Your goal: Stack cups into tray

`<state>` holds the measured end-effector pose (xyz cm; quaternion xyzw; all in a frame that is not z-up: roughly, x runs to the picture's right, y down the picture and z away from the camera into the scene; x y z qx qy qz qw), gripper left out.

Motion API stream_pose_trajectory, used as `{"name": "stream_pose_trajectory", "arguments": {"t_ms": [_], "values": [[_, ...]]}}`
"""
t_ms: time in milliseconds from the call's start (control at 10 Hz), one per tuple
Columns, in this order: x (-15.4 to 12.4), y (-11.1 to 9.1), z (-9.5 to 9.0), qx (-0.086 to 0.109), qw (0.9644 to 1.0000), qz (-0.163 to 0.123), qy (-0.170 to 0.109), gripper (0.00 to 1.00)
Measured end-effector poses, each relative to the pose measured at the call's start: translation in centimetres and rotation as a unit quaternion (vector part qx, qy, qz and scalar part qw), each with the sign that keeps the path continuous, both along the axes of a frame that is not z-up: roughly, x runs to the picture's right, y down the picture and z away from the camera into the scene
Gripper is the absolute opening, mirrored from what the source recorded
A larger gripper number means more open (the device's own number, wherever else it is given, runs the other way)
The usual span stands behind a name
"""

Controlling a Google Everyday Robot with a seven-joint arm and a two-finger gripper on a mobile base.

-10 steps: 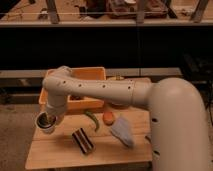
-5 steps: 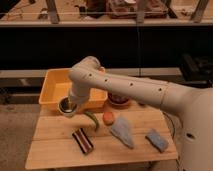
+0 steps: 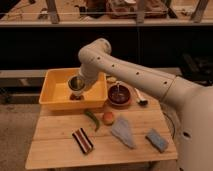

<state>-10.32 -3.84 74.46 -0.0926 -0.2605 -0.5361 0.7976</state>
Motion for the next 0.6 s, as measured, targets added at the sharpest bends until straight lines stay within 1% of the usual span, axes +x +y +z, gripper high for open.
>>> {"name": "stream_pose_trajectory", "arguments": {"t_ms": [100,200,300,400,600], "values": [[0.4,-1.8,1.7,0.002,0.9998,0.019,0.003,0.0],[0.7,-3.2,3.2,0.001,0.9995,0.032,0.007,0.0],[0.5,-4.8,5.6,-0.005,0.9989,0.045,0.016,0.0],[0.0,-5.4,7.3,-0.013,0.9984,0.051,0.022,0.0],[-0.4,-5.1,11.0,-0.037,0.997,0.057,0.038,0.0]]}}
